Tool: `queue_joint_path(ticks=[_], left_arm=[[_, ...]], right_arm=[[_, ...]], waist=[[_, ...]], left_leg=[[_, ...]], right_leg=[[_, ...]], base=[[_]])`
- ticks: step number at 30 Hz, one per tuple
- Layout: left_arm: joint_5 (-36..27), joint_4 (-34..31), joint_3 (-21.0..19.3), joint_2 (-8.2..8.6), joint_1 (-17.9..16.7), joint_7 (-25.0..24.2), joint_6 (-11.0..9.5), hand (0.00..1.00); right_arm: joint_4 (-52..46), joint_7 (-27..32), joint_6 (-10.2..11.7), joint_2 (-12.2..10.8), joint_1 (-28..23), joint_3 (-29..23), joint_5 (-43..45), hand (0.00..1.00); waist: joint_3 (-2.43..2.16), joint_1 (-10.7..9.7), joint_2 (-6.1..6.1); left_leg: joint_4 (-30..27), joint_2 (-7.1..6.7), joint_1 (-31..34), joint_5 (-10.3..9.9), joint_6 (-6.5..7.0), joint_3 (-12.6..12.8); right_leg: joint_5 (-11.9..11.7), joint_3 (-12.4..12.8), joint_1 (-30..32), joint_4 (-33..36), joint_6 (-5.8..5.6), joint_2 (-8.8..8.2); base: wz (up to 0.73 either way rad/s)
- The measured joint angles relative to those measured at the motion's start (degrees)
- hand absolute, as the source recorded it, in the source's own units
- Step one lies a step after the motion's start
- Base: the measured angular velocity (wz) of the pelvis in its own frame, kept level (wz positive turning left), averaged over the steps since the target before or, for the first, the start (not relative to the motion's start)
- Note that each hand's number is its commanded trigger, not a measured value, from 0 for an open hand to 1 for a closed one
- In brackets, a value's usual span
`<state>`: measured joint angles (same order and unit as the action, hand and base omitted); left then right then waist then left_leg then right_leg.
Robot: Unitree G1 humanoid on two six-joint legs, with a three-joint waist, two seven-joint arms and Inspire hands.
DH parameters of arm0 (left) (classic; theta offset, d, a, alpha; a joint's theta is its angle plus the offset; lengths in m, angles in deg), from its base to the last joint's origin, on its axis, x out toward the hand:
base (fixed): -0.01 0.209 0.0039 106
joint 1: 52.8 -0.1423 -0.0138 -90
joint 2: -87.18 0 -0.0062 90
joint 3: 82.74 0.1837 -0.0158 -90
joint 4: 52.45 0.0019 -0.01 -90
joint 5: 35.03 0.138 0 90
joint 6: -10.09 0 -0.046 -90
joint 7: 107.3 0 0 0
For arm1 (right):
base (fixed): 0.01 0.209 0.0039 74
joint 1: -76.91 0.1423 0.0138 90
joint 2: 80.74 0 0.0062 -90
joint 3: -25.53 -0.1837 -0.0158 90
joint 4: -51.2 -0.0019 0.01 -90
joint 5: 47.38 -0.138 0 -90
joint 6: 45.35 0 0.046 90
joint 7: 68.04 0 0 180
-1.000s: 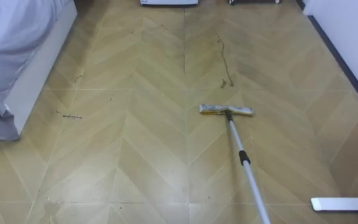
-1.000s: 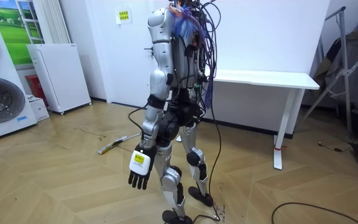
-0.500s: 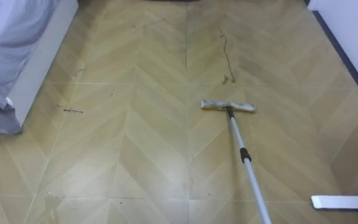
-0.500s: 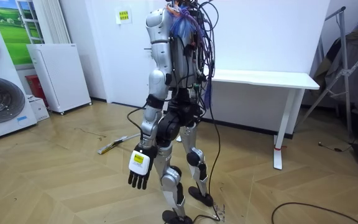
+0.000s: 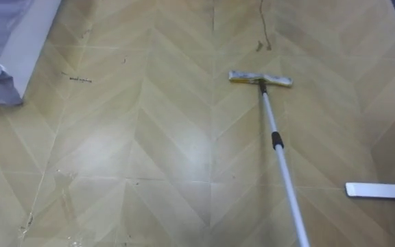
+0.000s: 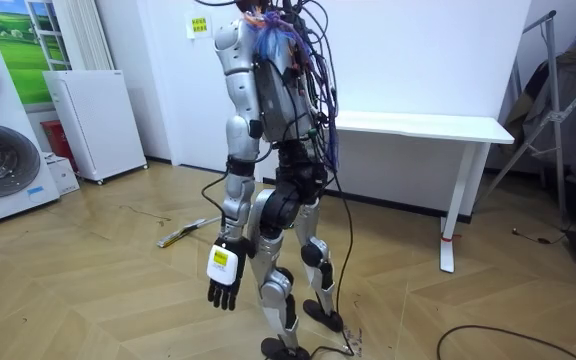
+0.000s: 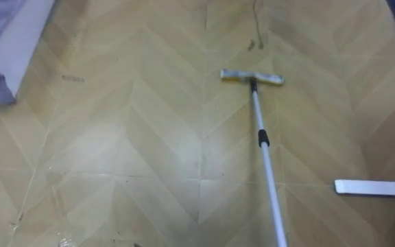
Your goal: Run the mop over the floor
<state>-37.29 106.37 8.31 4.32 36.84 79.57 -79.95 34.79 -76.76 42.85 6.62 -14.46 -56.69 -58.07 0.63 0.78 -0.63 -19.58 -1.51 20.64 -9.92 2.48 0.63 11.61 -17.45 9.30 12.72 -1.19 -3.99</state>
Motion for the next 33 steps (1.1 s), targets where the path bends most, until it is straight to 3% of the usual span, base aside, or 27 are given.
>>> queue_joint_path(ticks=[4,7,11,16,20,22,24,25,26,27,28,29,30,31,32,33], left_arm=[[-2.7,-0.1,3.9,0.35,1.9,0.3,-0.5,0.00],[-2.8,-0.1,4.8,0.68,2.7,0.4,-0.6,0.00],[-3.9,-0.2,4.9,0.77,3.4,1.0,-1.2,0.00],[-6.4,-0.3,6.5,0.19,3.7,1.7,-1.4,0.00],[-8.5,0.7,7.2,-0.26,3.7,1.9,-0.9,0.00],[-8.2,1.2,9.3,-1.71,3.6,3.1,0.9,0.00],[-8.3,2.0,9.4,-2.65,3.6,3.4,2.5,0.00],[-8.4,2.2,9.5,-3.24,2.9,3.7,3.5,0.00],[-8.5,2.1,9.9,-3.69,1.5,3.9,4.3,0.00],[-9.0,2.2,10.1,-3.76,0.6,4.0,4.6,0.00],[-10.4,2.3,11.2,-3.77,-1.0,4.0,5.0,0.00],[-11.3,2.4,12.1,-3.78,-1.6,3.9,5.0,0.00],[-12.9,2.7,14.1,-3.99,-1.8,3.8,5.0,0.00],[-13.5,2.9,15.2,-4.24,-2.1,3.6,4.8,0.00],[-13.9,2.9,15.5,-4.30,-2.1,3.6,4.7,0.00],[-13.3,2.8,15.4,-4.25,-1.9,2.9,4.8,0.00]], right_arm=[[0.1,4.6,0.8,0.0,2.2,1.1,-1.9,1.00],[0.2,6.2,1.7,0.4,3.1,2.2,-3.9,1.00],[-0.1,7.9,1.8,0.2,4.3,3.3,-4.8,1.00],[0.0,10.8,2.0,0.1,5.2,6.6,-9.5,1.00],[1.5,11.7,1.9,-0.1,5.2,7.4,-12.3,1.00],[2.6,11.6,0.9,-0.4,5.4,7.8,-14.1,1.00],[5.2,11.0,-0.4,-1.1,7.9,7.2,-14.4,1.00],[6.9,10.2,-1.9,-0.9,10.1,7.0,-13.8,1.00],[7.7,9.1,-3.2,-0.4,12.2,6.6,-13.2,1.00],[7.9,8.5,-4.0,0.1,13.5,6.6,-12.9,1.00],[7.7,6.9,-4.6,1.5,16.0,6.8,-12.9,1.00],[7.7,6.1,-4.7,2.2,17.2,6.9,-13.1,1.00],[7.8,4.7,-4.6,3.1,19.3,7.3,-13.8,1.00],[7.7,3.8,-4.6,3.2,21.5,7.3,-14.6,1.00],[7.5,3.5,-4.5,3.1,22.4,7.3,-15.2,1.00],[7.1,2.6,-4.6,3.0,24.0,6.9,-16.1,1.00]], waist=[[0.90,-0.2,1.72],[1.00,-0.3,2.59],[1.02,-0.2,2.35],[1.09,-0.1,2.02],[1.15,1.8,1.94],[1.15,3.3,1.94],[0.91,4.6,1.06],[1.00,6.0,0.61],[0.99,7.6,-0.06],[0.95,8.3,-0.32],[1.05,9.0,-0.75],[1.20,9.1,-1.16],[1.24,9.1,-1.20],[1.45,9.3,-1.89],[1.60,9.3,-2.34],[1.79,9.6,-2.95]], left_leg=[[-0.3,0.11,4.9,1.0,0.55,0.7],[0.0,-0.09,8.1,2.0,0.86,0.9],[-0.5,-0.16,11.1,2.4,0.91,0.9],[-4.9,-0.23,16.3,2.3,0.82,0.7],[-13.2,-0.26,20.9,-0.5,-0.28,-1.1],[-20.7,-0.16,24.7,-3.3,-1.93,-2.9],[-25.1,0.05,26.7,-3.8,-3.12,-3.6],[-31.4,0.68,29.3,-3.5,-4.05,-4.0],[-43.6,1.25,33.4,-0.7,-5.04,-4.2],[-49.7,1.21,35.3,2.3,-5.26,-4.3],[-59.3,0.93,39.2,10.4,-6.03,-4.3],[-63.5,0.62,41.0,13.6,-6.56,-4.3],[-73.3,0.03,44.2,13.6,-6.55,-3.7],[-80.4,-0.75,46.8,12.1,-5.44,-3.0],[-82.9,-1.04,47.7,10.9,-5.35,-2.6],[-86.0,-1.25,49.0,8.4,-4.84,-1.9]], right_leg=[[0.0,0.2,5.7,2.1,-0.01,-0.62],[0.2,0.5,10.0,4.2,-0.01,-1.30],[0.5,2.0,14.5,7.2,0.17,-1.65],[2.9,4.3,20.0,13.2,0.59,-1.93],[7.1,5.1,24.8,22.5,1.71,-1.93],[11.1,5.7,28.1,30.1,3.16,-1.28],[13.8,6.7,30.7,34.9,5.22,-0.72],[15.2,7.4,32.1,38.4,6.57,-0.52],[16.6,8.1,33.0,42.4,8.02,0.22],[17.3,8.5,33.2,44.3,8.49,0.41],[18.6,8.7,33.5,47.5,9.27,0.58],[19.1,8.6,33.5,48.7,9.70,0.67],[19.9,8.6,33.6,50.5,10.29,0.78],[20.0,8.6,33.5,51.2,10.46,0.78],[20.0,8.6,33.4,51.2,10.48,0.77],[20.0,8.7,33.2,51.0,10.50,0.71]], base=[[0.04],[-0.01],[-0.04],[0.10],[0.13],[0.22],[0.11],[-0.40],[-0.64],[-0.84],[-0.57],[-0.38],[-0.05],[0.04],[0.10],[0.07]])
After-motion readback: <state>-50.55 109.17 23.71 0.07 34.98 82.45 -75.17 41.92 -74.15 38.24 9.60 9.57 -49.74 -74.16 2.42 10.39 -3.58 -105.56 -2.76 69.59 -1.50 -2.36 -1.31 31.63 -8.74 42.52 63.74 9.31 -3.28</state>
